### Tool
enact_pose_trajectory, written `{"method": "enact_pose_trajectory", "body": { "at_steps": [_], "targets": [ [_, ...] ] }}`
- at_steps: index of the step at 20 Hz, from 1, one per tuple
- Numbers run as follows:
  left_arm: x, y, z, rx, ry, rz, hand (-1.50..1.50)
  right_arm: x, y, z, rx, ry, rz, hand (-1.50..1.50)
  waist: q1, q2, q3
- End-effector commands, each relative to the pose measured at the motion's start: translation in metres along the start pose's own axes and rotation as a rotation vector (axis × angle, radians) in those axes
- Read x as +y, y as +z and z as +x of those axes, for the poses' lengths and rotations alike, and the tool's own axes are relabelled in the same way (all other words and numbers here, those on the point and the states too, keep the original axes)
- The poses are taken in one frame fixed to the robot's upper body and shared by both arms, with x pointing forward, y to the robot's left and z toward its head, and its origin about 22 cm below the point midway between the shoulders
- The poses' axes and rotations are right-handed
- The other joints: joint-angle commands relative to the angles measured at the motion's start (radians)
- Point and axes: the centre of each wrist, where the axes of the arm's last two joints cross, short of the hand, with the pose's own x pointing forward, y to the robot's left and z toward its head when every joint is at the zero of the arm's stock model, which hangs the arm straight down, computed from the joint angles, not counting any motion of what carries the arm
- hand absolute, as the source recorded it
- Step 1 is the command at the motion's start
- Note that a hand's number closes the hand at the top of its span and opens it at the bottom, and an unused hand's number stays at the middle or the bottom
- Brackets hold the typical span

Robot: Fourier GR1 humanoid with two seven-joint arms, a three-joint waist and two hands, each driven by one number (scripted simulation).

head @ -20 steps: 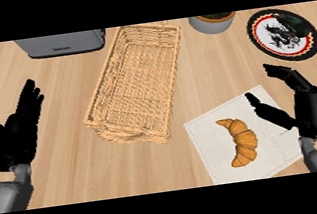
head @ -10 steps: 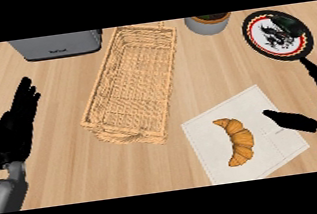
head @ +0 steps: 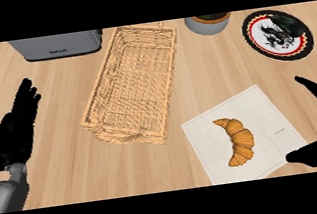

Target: Pick the croissant from the placemat and place it in the basket

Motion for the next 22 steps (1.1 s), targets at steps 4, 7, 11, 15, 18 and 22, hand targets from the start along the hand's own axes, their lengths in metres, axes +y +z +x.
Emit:
{"method": "enact_pose_trajectory", "body": {
  "at_steps": [4, 7, 11, 15, 18, 22],
  "targets": [
    [0.005, 0.002, -0.015, -0.007, 0.008, 0.000, 0.00, -0.038, 0.043, 0.029, 0.036, 0.001, 0.083, -1.50, 0.014, 0.007, 0.006],
    [-0.010, -0.009, 0.001, -0.012, 0.003, -0.015, 0.00, -0.004, 0.040, 0.030, 0.018, -0.091, -0.002, -1.50, 0.018, 0.009, 0.006],
    [-0.011, -0.006, -0.004, -0.002, 0.016, -0.016, 0.00, 0.004, 0.036, 0.016, -0.001, -0.114, 0.002, -1.50, 0.017, 0.009, 0.006],
    [-0.004, -0.026, 0.002, -0.011, -0.009, -0.010, 0.00, 0.035, 0.021, 0.011, -0.009, -0.140, 0.003, -1.50, 0.018, 0.010, 0.006],
    [-0.006, -0.009, 0.015, -0.001, -0.001, -0.023, 0.00, 0.056, 0.008, -0.020, -0.006, -0.123, 0.027, -1.50, 0.021, 0.008, 0.007],
    [0.007, -0.005, 0.000, -0.006, 0.010, -0.013, 0.00, 0.091, 0.029, 0.011, -0.061, -0.123, -0.009, -1.50, 0.022, 0.008, 0.006]
  ]
}}
